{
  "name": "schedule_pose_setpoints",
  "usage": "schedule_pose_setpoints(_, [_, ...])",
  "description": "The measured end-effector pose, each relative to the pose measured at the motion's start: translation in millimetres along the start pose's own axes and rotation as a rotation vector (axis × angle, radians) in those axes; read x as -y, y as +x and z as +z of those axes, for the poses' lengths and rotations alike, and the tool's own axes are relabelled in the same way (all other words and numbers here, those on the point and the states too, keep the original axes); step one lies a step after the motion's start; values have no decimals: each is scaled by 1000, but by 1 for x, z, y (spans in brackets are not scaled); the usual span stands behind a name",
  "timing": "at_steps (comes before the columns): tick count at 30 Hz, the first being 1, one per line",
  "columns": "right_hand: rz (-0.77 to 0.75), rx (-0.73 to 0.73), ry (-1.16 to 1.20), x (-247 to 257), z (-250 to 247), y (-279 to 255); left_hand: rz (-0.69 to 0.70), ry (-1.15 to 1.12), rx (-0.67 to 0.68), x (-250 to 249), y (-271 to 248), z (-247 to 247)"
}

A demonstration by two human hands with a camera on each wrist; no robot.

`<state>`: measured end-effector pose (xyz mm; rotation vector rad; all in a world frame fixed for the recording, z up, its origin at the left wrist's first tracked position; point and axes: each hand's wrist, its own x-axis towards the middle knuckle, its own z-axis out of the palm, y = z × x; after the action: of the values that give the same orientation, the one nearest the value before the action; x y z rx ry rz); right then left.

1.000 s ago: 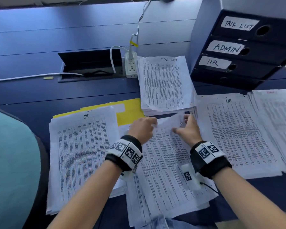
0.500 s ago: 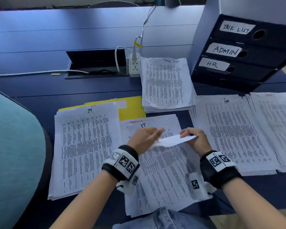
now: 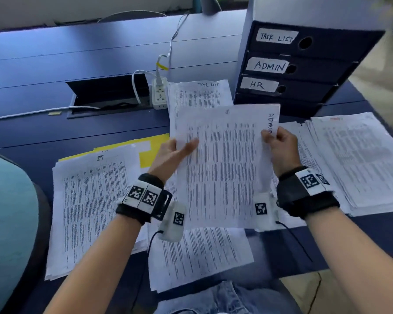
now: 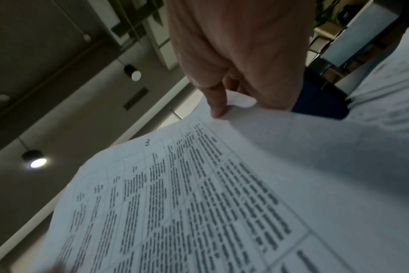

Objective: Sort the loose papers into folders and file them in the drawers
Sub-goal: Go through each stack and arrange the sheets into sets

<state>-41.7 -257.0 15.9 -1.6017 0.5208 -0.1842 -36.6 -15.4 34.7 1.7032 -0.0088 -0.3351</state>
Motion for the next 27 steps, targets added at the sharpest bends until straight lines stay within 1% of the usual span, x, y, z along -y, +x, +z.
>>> schedule_pose_setpoints(2, [-29,-22,30,11,-20,15,37,112,19,-9,8,22])
schedule_pose_setpoints(4, [-7,-40,39,18,-46,25,12,207,-70,-11,22,48])
schedule_pose_setpoints(6, [59,7,24,15,-77,33,-16,157,-199,-14,31,81])
schedule_pose_setpoints(7, [98,30,-14,11,-92,35,-26,104,-243,-14,36,98])
schedule_pose_setpoints(9, [120,19,-167,0,-124,43,-62,13,-272,-16,40,135])
schedule_pose_setpoints(11, [82,-61,-361,-6,-156,53,-69,13,-256,-19,42,171])
schedule_pose_setpoints(14, [37,-245,-555,-5,-200,67,14,77,-178,-19,47,219])
schedule_pose_setpoints(17, [-21,-374,-634,0,-235,76,58,238,-82,-17,58,263])
schedule_pose_setpoints(19, [-20,-442,-641,0,-250,79,28,327,-12,-16,67,291])
schedule_pose_setpoints(21, [-34,-482,-660,-4,-259,81,-11,352,24,-13,74,317])
schedule_pose_setpoints(23, [-58,-454,-775,-10,-262,82,-25,332,37,-10,82,341])
schedule_pose_setpoints(24, [-65,-394,-829,-14,-263,81,-30,322,50,-10,85,351])
schedule_pose_setpoints(26, [-43,-213,-888,-28,-261,81,-31,318,68,-7,92,368])
schedule_pose_setpoints(27, [-4,-114,-896,-37,-260,81,-37,322,74,-6,95,374])
